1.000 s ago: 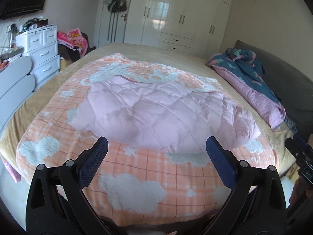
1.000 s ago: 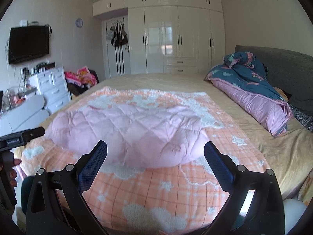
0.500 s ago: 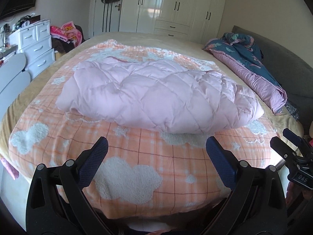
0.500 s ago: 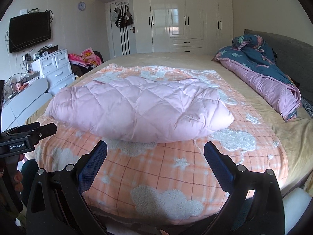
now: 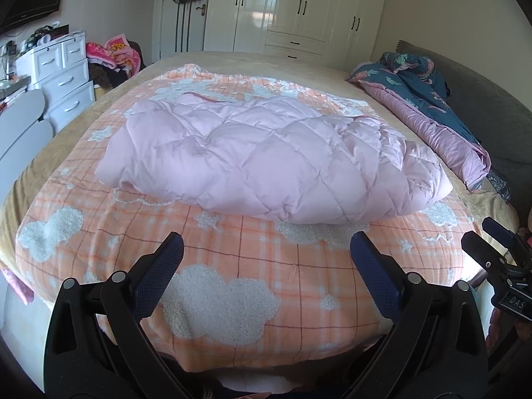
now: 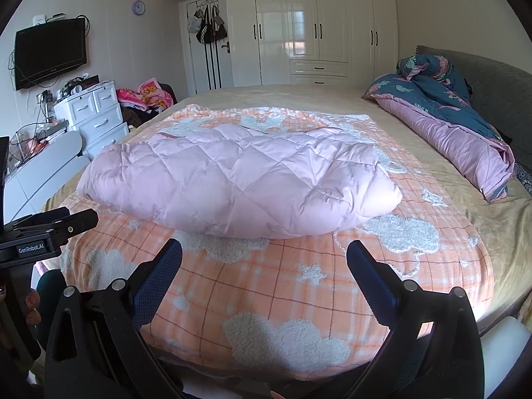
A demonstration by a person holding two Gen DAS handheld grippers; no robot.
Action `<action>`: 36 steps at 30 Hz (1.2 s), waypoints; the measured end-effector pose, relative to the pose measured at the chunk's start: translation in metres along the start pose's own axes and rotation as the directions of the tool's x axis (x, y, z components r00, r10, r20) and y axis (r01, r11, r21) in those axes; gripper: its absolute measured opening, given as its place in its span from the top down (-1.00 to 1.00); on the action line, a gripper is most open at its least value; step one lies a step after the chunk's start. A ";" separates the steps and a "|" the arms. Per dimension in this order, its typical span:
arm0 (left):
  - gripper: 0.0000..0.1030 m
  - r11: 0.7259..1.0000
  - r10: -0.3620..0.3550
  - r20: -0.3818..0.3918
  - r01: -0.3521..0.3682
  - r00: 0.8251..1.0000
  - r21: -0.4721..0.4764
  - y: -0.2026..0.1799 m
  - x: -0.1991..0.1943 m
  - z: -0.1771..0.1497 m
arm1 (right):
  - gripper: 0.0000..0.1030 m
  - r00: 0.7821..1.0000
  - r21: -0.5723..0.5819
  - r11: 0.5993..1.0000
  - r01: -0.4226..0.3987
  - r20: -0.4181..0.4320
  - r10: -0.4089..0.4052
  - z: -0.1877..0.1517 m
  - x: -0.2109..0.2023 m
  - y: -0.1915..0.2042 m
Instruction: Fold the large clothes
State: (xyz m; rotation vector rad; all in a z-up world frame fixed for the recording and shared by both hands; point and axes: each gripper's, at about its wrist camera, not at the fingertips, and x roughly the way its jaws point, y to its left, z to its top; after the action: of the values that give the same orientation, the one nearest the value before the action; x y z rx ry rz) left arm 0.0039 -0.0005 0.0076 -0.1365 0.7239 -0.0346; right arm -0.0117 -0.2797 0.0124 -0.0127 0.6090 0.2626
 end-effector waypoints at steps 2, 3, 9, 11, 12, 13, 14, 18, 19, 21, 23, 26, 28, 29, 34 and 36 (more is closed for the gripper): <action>-0.82 1.000 -0.004 0.004 0.004 1.000 -0.001 0.000 -0.001 0.000 | -0.92 1.000 -0.001 1.000 0.001 -0.002 -0.001 0.000 0.000 0.000; -0.82 1.000 -0.003 0.006 0.003 1.000 -0.002 0.000 -0.001 0.001 | -0.92 1.000 0.000 1.000 0.000 -0.002 0.000 0.000 0.000 0.000; -0.82 1.000 -0.002 0.005 0.002 1.000 -0.001 0.000 -0.001 0.001 | -0.92 1.000 -0.001 1.000 -0.001 0.001 0.001 0.000 0.000 0.000; -0.82 1.000 -0.003 0.006 0.003 1.000 -0.001 0.000 -0.001 0.001 | -0.92 1.000 0.000 1.000 0.000 0.000 0.000 0.000 0.000 0.000; -0.82 1.000 -0.002 0.006 0.002 1.000 -0.002 0.000 -0.001 0.001 | -0.92 1.000 0.001 1.000 -0.001 0.000 0.001 0.000 0.000 -0.001; -0.82 1.000 -0.004 0.006 0.004 1.000 0.000 0.000 -0.001 0.001 | -0.92 1.000 0.000 1.000 -0.001 0.000 0.001 0.000 0.000 -0.001; -0.82 1.000 -0.002 0.007 0.002 1.000 0.002 0.000 -0.001 0.001 | -0.92 1.000 0.000 1.000 0.000 0.001 0.000 0.000 0.000 0.000; -0.82 1.000 0.000 0.007 0.000 1.000 0.002 0.000 -0.003 0.002 | -0.92 1.000 0.003 1.000 0.002 0.007 -0.002 0.001 -0.003 -0.001; -0.82 1.000 0.000 0.007 0.000 1.000 0.001 0.001 -0.003 0.002 | -0.92 1.000 0.004 1.000 0.002 0.008 -0.002 0.001 -0.003 -0.001; -0.82 1.000 -0.002 0.007 0.002 1.000 0.003 0.000 -0.003 0.002 | -0.92 1.000 0.003 1.000 0.003 0.008 -0.003 0.001 -0.003 -0.001; -0.82 1.000 0.001 0.009 -0.001 1.000 0.005 0.000 -0.003 0.002 | -0.92 1.000 0.004 1.000 0.002 0.008 -0.002 0.001 -0.003 -0.002; -0.82 1.000 -0.001 0.012 0.001 1.000 0.003 0.001 -0.004 0.003 | -0.92 1.000 0.002 1.000 0.002 0.009 -0.002 0.001 -0.003 -0.001; -0.82 1.000 -0.001 0.013 0.001 1.000 0.006 0.000 -0.005 0.004 | -0.92 1.000 0.002 1.000 0.002 0.009 -0.002 0.002 -0.004 -0.001; -0.82 1.000 0.000 0.013 0.000 1.000 0.008 -0.001 -0.006 0.004 | -0.92 1.000 0.001 1.000 0.002 0.009 -0.002 0.002 -0.004 -0.001; -0.82 1.000 -0.003 0.011 0.003 1.000 0.005 0.000 -0.006 0.004 | -0.92 1.000 0.002 1.000 0.002 0.010 -0.002 0.002 -0.005 -0.001; -0.82 1.000 -0.002 0.011 0.002 1.000 0.003 0.001 -0.007 0.004 | -0.92 1.000 0.001 1.000 0.003 0.010 -0.003 0.002 -0.005 -0.001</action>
State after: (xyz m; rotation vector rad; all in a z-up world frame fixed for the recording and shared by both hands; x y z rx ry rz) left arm 0.0016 0.0010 0.0149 -0.1339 0.7125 -0.0367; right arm -0.0140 -0.2814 0.0169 -0.0109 0.5993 0.2595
